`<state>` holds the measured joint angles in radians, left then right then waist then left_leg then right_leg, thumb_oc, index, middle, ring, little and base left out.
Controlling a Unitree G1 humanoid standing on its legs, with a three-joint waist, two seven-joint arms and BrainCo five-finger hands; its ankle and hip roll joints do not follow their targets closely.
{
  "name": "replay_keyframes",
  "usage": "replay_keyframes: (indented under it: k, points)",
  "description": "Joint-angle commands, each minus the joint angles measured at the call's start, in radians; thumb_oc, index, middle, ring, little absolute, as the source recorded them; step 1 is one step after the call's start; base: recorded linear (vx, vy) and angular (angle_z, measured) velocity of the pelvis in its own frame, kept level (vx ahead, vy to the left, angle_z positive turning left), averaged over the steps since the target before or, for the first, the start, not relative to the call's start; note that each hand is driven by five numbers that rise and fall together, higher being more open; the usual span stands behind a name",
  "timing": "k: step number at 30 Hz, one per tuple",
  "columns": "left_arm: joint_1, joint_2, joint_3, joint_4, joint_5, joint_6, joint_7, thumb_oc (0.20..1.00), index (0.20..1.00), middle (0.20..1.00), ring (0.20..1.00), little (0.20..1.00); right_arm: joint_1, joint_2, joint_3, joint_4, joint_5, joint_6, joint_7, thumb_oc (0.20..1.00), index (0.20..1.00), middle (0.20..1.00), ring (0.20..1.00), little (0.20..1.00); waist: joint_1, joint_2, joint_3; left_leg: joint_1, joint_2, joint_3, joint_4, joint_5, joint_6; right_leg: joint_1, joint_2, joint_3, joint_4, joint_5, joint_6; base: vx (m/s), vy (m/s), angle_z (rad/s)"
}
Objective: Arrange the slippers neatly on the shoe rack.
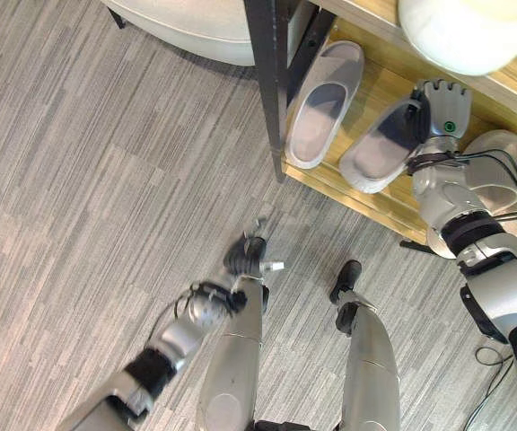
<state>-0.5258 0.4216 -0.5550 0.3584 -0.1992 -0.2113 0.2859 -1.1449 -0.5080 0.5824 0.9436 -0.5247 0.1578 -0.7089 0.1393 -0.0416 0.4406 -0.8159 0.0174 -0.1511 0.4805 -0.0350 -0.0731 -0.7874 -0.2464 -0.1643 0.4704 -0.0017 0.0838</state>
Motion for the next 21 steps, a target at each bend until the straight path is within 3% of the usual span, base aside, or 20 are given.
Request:
replay_keyframes:
  k: [1, 3, 4, 6, 7, 8, 9, 11, 21]
  points:
    - [-0.035, -0.075, -0.024, 0.048, -0.025, -0.045, 0.044, 1.000, 1.000, 1.000, 1.000, 1.000, -0.058, -0.001, 0.047, 0.012, 0.056, 0.001, -0.022, 1.000, 1.000, 1.000, 1.000, 1.000, -0.006, -0.008, -0.036, 0.020, 0.019, -0.023, -0.053, -0.085, -0.005, 0.084, 0.037, 0.013, 0.055, -0.214, 0.037, 0.00, -0.013, -0.09]
    - [-0.057, -0.093, -0.038, 0.070, -0.030, -0.044, 0.052, 1.000, 1.000, 1.000, 1.000, 1.000, -0.067, 0.013, 0.050, 0.019, 0.062, 0.004, -0.023, 1.000, 1.000, 1.000, 1.000, 1.000, -0.010, -0.012, -0.034, 0.021, 0.019, -0.024, -0.056, -0.084, -0.005, 0.085, 0.040, 0.015, 0.052, -0.213, 0.036, -0.05, -0.006, -0.11]
    - [-0.089, -0.123, -0.052, 0.102, -0.025, -0.038, 0.062, 1.000, 1.000, 1.000, 1.000, 1.000, -0.072, 0.029, 0.057, 0.021, 0.060, 0.005, -0.027, 1.000, 1.000, 1.000, 1.000, 1.000, -0.015, -0.016, -0.029, 0.011, 0.016, -0.023, -0.066, -0.051, -0.003, 0.075, 0.038, 0.008, 0.041, -0.183, 0.031, -0.09, -0.001, -0.15]
    - [-0.164, -0.196, -0.095, 0.212, -0.016, -0.025, 0.089, 1.000, 1.000, 1.000, 1.000, 1.000, -0.080, 0.067, 0.077, 0.032, 0.053, 0.011, -0.033, 1.000, 1.000, 1.000, 1.000, 1.000, -0.030, -0.030, -0.025, 0.014, 0.016, -0.026, -0.074, -0.048, -0.004, 0.077, 0.042, 0.010, 0.033, -0.181, 0.030, -0.01, -0.040, -0.09]
    - [-0.202, -0.232, -0.110, 0.274, -0.015, -0.019, 0.102, 1.000, 1.000, 1.000, 1.000, 1.000, -0.085, 0.084, 0.087, 0.037, 0.051, 0.014, -0.035, 1.000, 1.000, 1.000, 1.000, 1.000, -0.038, -0.038, -0.028, 0.028, 0.021, -0.025, -0.071, -0.079, -0.007, 0.089, 0.046, 0.015, 0.039, -0.209, 0.034, -0.02, -0.036, 0.01]
    - [-0.174, -0.143, -0.080, 0.207, -0.118, -0.072, 0.037, 1.000, 1.000, 1.000, 1.000, 1.000, -0.098, 0.079, 0.106, 0.037, 0.051, 0.020, -0.042, 1.000, 1.000, 1.000, 1.000, 1.000, -0.035, -0.031, -0.021, 0.015, 0.015, -0.029, -0.085, -0.040, -0.007, 0.078, 0.043, 0.010, 0.025, -0.175, 0.028, 0.00, 0.000, 0.00]
    - [-0.126, -0.095, -0.042, 0.097, -0.140, -0.099, 0.027, 1.000, 1.000, 1.000, 1.000, 1.000, -0.106, 0.041, 0.093, 0.016, 0.035, 0.014, -0.027, 1.000, 1.000, 1.000, 1.000, 1.000, -0.027, -0.020, -0.019, 0.016, 0.012, -0.028, -0.087, -0.038, -0.008, 0.080, 0.041, 0.009, 0.022, -0.173, 0.030, -0.10, 0.038, -0.06]
    - [-0.054, -0.052, -0.017, -0.002, -0.186, -0.114, 0.008, 1.000, 1.000, 1.000, 1.000, 1.000, -0.109, 0.024, 0.071, 0.027, 0.036, 0.014, -0.020, 1.000, 1.000, 1.000, 1.000, 1.000, -0.018, -0.008, -0.012, 0.015, 0.010, -0.026, -0.089, -0.036, -0.011, 0.082, 0.040, 0.007, 0.021, -0.170, 0.032, -0.03, 0.034, -0.07]
    - [0.100, 0.017, 0.050, -0.100, -0.219, -0.113, -0.039, 1.000, 1.000, 1.000, 1.000, 1.000, -0.074, 0.009, -0.005, -0.031, 0.129, -0.032, -0.049, 1.000, 1.000, 1.000, 1.000, 1.000, -0.007, -0.002, -0.002, 0.039, 0.012, -0.015, -0.118, -0.027, -0.011, 0.103, 0.045, 0.009, -0.011, -0.155, 0.032, -0.01, 0.004, 0.03]
